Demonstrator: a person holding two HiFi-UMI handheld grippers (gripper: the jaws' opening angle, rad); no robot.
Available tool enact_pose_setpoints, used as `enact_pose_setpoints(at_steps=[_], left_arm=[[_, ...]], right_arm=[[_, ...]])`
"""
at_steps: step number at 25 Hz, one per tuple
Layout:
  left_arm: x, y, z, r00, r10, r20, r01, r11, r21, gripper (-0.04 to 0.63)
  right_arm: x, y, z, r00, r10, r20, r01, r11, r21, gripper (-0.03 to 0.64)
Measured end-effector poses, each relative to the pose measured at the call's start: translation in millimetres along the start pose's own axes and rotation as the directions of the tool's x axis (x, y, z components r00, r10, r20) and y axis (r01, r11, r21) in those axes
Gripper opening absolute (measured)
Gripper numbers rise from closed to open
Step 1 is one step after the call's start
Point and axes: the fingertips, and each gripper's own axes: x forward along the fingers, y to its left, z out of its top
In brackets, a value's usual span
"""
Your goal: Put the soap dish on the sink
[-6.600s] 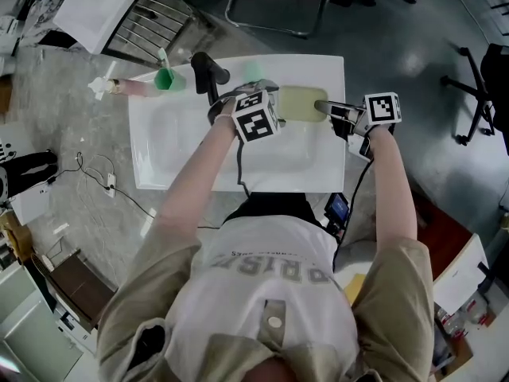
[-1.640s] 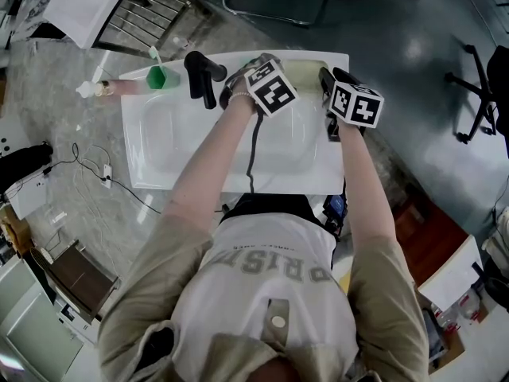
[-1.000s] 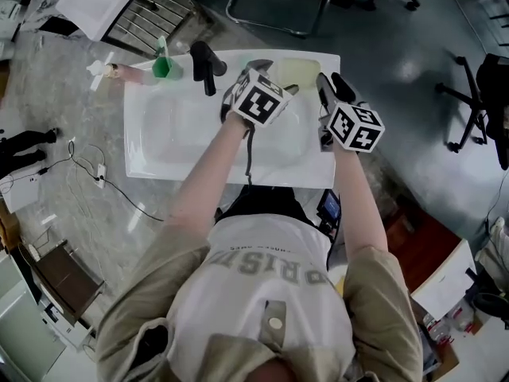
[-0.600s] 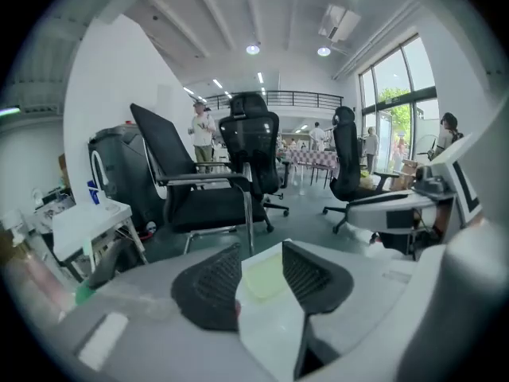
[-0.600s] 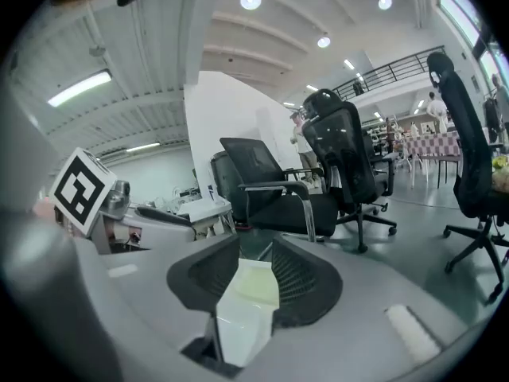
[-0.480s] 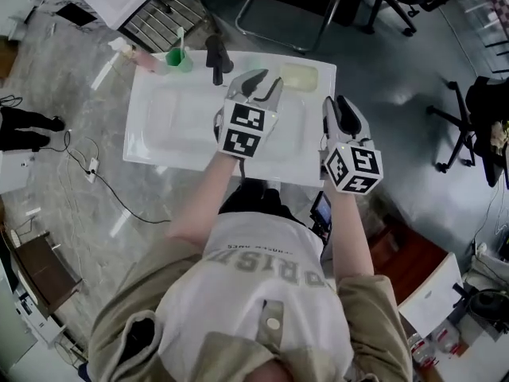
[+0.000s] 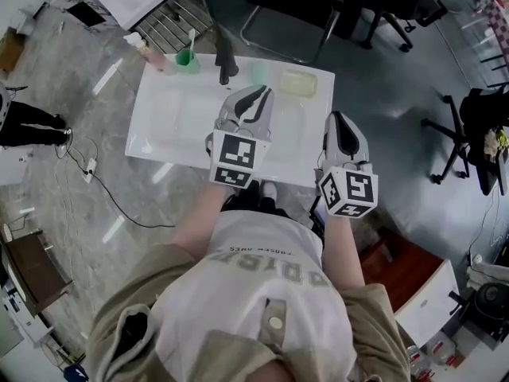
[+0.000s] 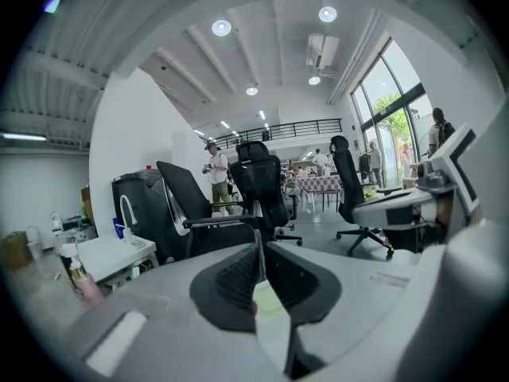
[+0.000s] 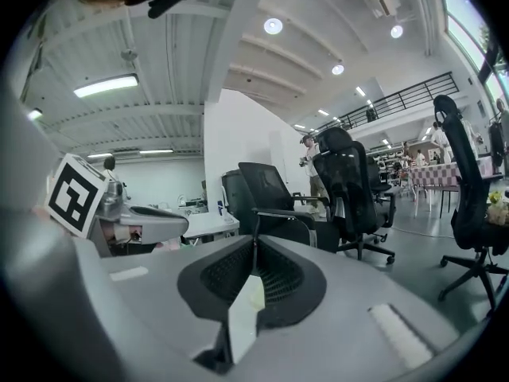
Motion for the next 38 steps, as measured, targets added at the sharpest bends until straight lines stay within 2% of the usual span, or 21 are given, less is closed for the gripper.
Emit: enact_pose_setpoints(at_steps=[11, 16, 19, 22, 26, 33, 38], left_arm=[[-33, -2, 16, 0.995, 0.027, 0.091, -0.028, 1.0, 0.01, 0.008], [-42, 0, 27, 0.987, 0.048, 0.152, -0.048, 0.999, -0.004, 0.008], [-47, 4, 35, 0.98, 0.057, 0.191, -0.053, 0.998, -0.026, 0.008], [-52, 6, 43, 0.973, 0.077, 0.218, -0.06, 0.995, -0.082, 0.008], [-57, 10, 51, 0.965, 0.069, 0.254, -0.059, 0.997, -0.048, 0.008], [-66, 13, 65, 0.953, 0.092, 0.288, -0.062, 0.992, -0.113, 0.008], [-69, 18, 72, 0.947, 0.092, 0.307, -0.062, 0.993, -0.105, 0.008]], right_arm=[[-23, 12, 17, 0.999, -0.012, 0.052, 0.014, 0.999, -0.039, 0.005], [-28, 14, 29, 0.996, -0.026, 0.088, 0.034, 0.995, -0.096, 0.005], [-29, 16, 37, 0.993, -0.04, 0.112, 0.054, 0.991, -0.123, 0.005], [-31, 19, 46, 0.989, -0.044, 0.141, 0.063, 0.989, -0.136, 0.005], [-35, 23, 58, 0.98, -0.05, 0.191, 0.081, 0.984, -0.158, 0.003], [-50, 31, 85, 0.944, -0.06, 0.325, 0.127, 0.974, -0.188, 0.002], [-49, 34, 88, 0.94, -0.07, 0.335, 0.146, 0.968, -0.206, 0.0]])
